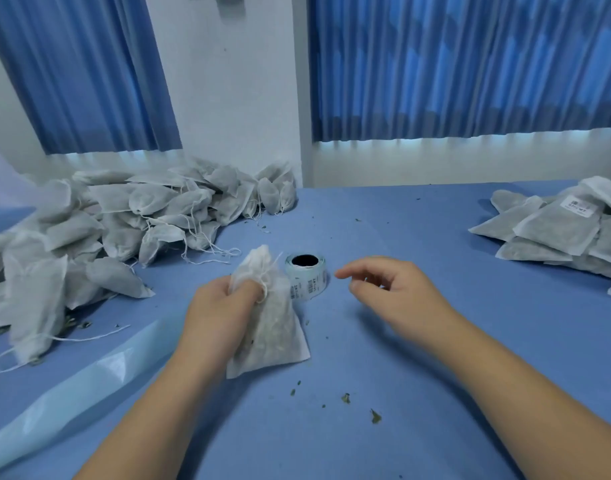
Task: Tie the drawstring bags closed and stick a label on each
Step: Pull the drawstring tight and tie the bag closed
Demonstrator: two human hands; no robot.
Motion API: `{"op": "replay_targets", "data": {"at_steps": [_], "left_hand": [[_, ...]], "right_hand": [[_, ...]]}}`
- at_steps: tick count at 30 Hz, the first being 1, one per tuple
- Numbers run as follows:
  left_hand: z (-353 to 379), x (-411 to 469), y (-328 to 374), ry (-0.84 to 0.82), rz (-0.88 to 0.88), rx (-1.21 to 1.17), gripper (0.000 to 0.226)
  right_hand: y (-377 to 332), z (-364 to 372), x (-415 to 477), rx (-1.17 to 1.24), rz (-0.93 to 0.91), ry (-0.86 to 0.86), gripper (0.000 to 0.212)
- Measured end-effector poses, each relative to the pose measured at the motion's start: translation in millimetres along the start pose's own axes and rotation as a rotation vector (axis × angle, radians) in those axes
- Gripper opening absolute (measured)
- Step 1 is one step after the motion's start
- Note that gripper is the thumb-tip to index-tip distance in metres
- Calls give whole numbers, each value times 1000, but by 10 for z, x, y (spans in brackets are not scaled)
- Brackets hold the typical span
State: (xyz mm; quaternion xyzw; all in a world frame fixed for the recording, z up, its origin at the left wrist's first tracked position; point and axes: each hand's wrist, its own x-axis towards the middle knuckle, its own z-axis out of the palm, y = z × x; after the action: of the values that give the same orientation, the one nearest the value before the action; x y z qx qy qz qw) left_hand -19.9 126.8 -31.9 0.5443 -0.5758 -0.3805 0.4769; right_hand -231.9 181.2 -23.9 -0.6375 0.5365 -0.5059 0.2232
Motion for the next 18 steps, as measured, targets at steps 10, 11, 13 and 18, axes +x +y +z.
{"op": "replay_targets", "data": {"at_steps": [10,11,13,18], "left_hand": [[-497,50,-388,227,58,202,30],[-495,44,-402,221,65,188,28],[-488,36,-422,210,97,163,28],[-496,44,-472,188,126,72,25]], "right_hand": [[-199,952,233,-133,104,-209,36],[-214,1043,271,-155,107,-212,41],[-220,1192,316,-227,89,-210,44],[-135,1305,300,-377,-36,-179,13]]}}
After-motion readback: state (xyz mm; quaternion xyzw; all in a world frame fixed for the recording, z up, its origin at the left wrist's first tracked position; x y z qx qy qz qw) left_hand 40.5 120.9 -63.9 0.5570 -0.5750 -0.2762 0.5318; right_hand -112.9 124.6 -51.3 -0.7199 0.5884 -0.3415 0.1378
